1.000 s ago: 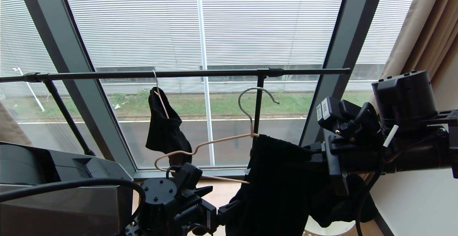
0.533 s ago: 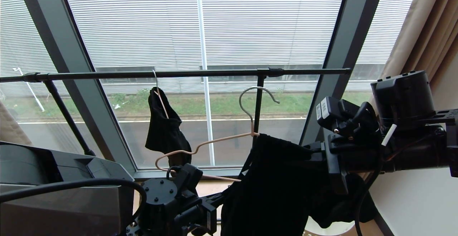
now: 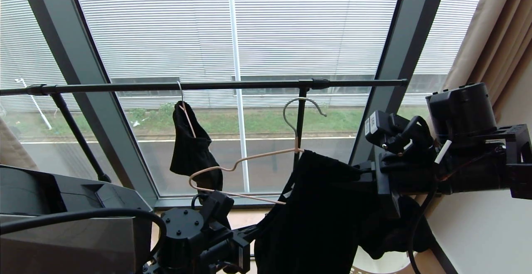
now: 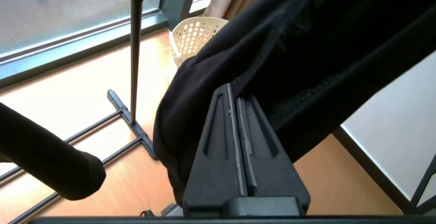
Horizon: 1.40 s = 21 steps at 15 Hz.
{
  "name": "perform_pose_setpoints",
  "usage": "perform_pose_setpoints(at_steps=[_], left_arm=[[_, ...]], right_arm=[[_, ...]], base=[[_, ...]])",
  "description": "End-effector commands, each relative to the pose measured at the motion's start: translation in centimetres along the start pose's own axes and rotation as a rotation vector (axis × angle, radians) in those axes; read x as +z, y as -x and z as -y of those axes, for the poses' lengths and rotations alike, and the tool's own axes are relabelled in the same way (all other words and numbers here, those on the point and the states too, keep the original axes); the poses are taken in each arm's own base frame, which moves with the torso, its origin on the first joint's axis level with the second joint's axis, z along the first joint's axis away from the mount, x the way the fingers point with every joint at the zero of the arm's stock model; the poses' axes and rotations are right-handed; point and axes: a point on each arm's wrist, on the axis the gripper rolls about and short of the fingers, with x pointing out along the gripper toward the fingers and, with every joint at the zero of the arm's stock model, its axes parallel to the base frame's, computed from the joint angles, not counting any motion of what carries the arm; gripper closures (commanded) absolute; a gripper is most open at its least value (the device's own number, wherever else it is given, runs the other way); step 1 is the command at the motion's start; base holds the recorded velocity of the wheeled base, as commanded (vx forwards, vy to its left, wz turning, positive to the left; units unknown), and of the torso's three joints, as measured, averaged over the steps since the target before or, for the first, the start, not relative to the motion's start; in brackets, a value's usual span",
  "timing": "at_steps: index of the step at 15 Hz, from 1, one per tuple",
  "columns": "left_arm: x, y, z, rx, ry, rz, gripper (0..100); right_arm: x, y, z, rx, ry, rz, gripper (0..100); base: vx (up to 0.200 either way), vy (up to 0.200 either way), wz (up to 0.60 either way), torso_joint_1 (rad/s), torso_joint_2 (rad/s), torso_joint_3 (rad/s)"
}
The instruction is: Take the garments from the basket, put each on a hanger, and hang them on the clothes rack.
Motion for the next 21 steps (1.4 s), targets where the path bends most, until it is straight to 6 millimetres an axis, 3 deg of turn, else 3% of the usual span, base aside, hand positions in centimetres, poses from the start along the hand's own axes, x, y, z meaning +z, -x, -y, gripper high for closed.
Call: perform_pose_setpoints(at_steps=[1,14,21], left_arm=[[0.2,0.2,0.1,-0.003,-0.001,0.010,100],[5.3,2.3,-2.7,0.086,0.011,0.221,100],[6.4,2.9,-4.3,0.133,0.016,0.272,100]], right_arm=[[-0.2,-0.1,0.2,-0.003,-0.006,-0.006,100],[-0.5,0.9,0.9,-0.038,-0.021,0.000,100],[-1.0,2.5,0.9,-0.054,-0.008,0.021,100]], base=[[0.000,0.000,0.00,0.000,0.00,0.000],[0.000,0.000,0.00,0.000,0.00,0.000],[0.000,0.000,0.00,0.000,0.00,0.000]])
